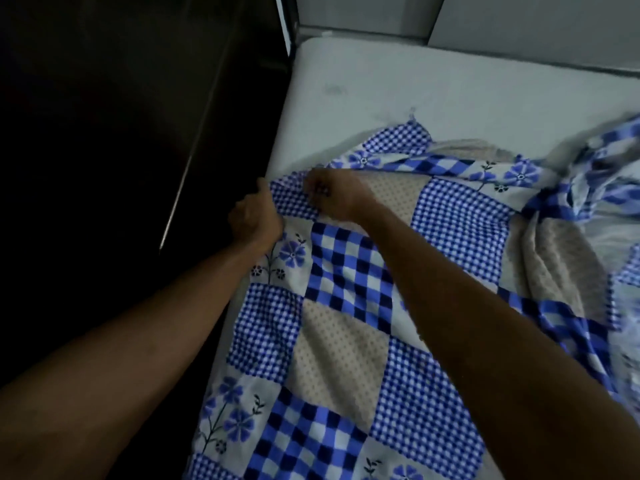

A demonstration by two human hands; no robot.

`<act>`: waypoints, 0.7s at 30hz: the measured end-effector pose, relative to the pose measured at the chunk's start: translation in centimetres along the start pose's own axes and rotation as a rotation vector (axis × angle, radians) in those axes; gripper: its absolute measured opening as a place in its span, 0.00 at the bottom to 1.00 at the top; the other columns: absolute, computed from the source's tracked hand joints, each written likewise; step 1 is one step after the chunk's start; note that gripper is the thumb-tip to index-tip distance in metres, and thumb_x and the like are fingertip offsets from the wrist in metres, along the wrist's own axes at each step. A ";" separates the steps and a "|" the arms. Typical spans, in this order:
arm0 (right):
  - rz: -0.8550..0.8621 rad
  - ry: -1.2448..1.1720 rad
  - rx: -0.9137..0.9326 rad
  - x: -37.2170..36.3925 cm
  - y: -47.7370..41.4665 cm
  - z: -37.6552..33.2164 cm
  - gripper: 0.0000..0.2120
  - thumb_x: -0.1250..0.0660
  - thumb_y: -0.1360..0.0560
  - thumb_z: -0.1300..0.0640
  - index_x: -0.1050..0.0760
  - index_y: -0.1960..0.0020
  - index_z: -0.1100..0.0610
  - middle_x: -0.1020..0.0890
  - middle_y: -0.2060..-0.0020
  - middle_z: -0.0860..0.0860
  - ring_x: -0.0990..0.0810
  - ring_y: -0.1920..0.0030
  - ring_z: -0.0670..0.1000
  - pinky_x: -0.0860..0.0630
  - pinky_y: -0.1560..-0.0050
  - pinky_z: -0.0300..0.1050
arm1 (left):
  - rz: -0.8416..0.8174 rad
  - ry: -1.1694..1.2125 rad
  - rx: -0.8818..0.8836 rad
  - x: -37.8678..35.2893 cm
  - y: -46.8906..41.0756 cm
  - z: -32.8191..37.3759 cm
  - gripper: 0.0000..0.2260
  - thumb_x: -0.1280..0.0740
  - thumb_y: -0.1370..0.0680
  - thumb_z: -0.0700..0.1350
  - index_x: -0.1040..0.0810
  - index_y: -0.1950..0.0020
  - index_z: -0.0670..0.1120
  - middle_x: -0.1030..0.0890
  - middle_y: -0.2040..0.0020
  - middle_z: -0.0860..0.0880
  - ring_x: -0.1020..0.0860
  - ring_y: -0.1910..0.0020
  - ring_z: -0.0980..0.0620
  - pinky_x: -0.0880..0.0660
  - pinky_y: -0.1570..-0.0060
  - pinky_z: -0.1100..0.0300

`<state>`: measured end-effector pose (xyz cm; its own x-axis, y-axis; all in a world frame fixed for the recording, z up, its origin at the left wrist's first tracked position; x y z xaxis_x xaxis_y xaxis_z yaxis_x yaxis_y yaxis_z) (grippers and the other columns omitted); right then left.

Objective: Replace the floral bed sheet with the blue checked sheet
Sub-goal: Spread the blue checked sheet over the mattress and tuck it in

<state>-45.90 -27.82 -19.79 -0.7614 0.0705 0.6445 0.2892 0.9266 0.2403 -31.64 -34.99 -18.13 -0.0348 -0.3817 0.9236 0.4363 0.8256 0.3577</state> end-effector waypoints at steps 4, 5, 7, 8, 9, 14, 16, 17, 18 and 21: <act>0.169 0.066 -0.069 5.2 3.1 3.5 0.11 0.33 0.24 0.53 0.19 0.43 0.50 0.15 0.51 0.51 0.17 0.50 0.53 0.26 0.55 0.42 | 0.101 0.275 -0.102 0.1 -0.6 3.4 0.20 0.35 0.24 0.43 0.35 0.34 0.47 0.23 0.41 0.42 0.22 0.47 0.39 0.27 0.55 0.51; 0.265 0.141 -0.121 7.3 3.5 4.9 0.13 0.34 0.23 0.52 0.20 0.40 0.49 0.15 0.51 0.53 0.17 0.49 0.56 0.25 0.55 0.45 | 0.129 0.331 -0.126 0.6 -1.0 4.8 0.20 0.34 0.24 0.44 0.35 0.34 0.47 0.24 0.40 0.42 0.22 0.46 0.40 0.26 0.54 0.51; 0.424 0.193 -0.250 11.4 3.9 7.7 0.19 0.36 0.25 0.55 0.26 0.34 0.49 0.16 0.51 0.57 0.18 0.49 0.61 0.23 0.54 0.51 | 0.193 0.326 -0.235 1.6 -1.8 8.1 0.19 0.34 0.24 0.46 0.33 0.35 0.47 0.26 0.39 0.43 0.23 0.47 0.40 0.26 0.54 0.50; 0.456 0.165 -0.323 12.7 4.0 9.2 0.23 0.36 0.27 0.56 0.29 0.31 0.48 0.16 0.51 0.58 0.18 0.50 0.61 0.22 0.54 0.53 | 0.217 0.296 -0.312 2.0 -2.0 10.1 0.18 0.34 0.24 0.47 0.32 0.35 0.47 0.26 0.39 0.44 0.23 0.48 0.40 0.26 0.55 0.50; 0.450 0.142 -0.387 13.6 3.8 10.6 0.27 0.35 0.28 0.56 0.32 0.29 0.48 0.17 0.50 0.59 0.19 0.49 0.62 0.22 0.53 0.55 | 0.217 0.279 -0.379 2.1 -2.3 12.0 0.18 0.35 0.23 0.48 0.32 0.34 0.47 0.26 0.39 0.44 0.23 0.48 0.40 0.27 0.54 0.50; 0.302 0.302 -0.419 12.6 1.6 13.4 0.16 0.35 0.22 0.52 0.29 0.36 0.54 0.20 0.45 0.64 0.21 0.46 0.65 0.25 0.53 0.55 | -0.026 0.073 -0.424 -0.8 -6.1 17.4 0.18 0.37 0.23 0.61 0.24 0.43 0.48 0.21 0.46 0.46 0.22 0.49 0.44 0.27 0.56 0.56; 0.375 0.339 -0.383 12.2 1.3 12.7 0.11 0.39 0.21 0.57 0.29 0.39 0.57 0.19 0.50 0.64 0.21 0.51 0.66 0.27 0.58 0.54 | -0.037 -0.017 -0.491 -1.3 -7.2 18.5 0.13 0.36 0.22 0.54 0.24 0.48 0.45 0.20 0.51 0.44 0.22 0.53 0.44 0.30 0.63 0.58; 0.453 0.328 -0.371 12.6 1.3 12.2 0.09 0.40 0.20 0.58 0.30 0.40 0.58 0.20 0.53 0.64 0.21 0.54 0.66 0.28 0.61 0.54 | -0.057 -0.009 -0.481 -1.6 -7.9 18.7 0.10 0.37 0.21 0.51 0.25 0.50 0.44 0.20 0.52 0.43 0.21 0.55 0.44 0.31 0.65 0.58; 0.541 0.292 -0.358 13.1 1.5 11.6 0.09 0.42 0.20 0.59 0.31 0.41 0.59 0.20 0.55 0.64 0.22 0.56 0.64 0.30 0.63 0.54 | -0.069 0.050 -0.436 -1.4 -8.5 18.6 0.09 0.38 0.21 0.48 0.25 0.50 0.43 0.19 0.53 0.43 0.21 0.56 0.44 0.28 0.65 0.58; 0.719 0.132 -0.260 14.9 -0.2 8.6 0.10 0.46 0.20 0.60 0.32 0.42 0.61 0.22 0.59 0.58 0.24 0.59 0.58 0.35 0.63 0.49 | 0.052 0.427 -0.158 1.4 -10.4 17.9 0.12 0.42 0.19 0.46 0.28 0.39 0.42 0.18 0.47 0.42 0.18 0.51 0.43 0.21 0.53 0.52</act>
<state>-62.28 -23.76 -16.42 -0.2646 0.5618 0.7838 0.8251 0.5526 -0.1176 -52.29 -36.67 -18.14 0.3500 -0.5059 0.7884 0.5609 0.7872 0.2562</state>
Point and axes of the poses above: each hand's wrist, its own y-axis away from the middle knuckle, its own x-axis out of the back of the hand, z = x × y, the point moved 9 cm from there along -y, towards the middle knuckle
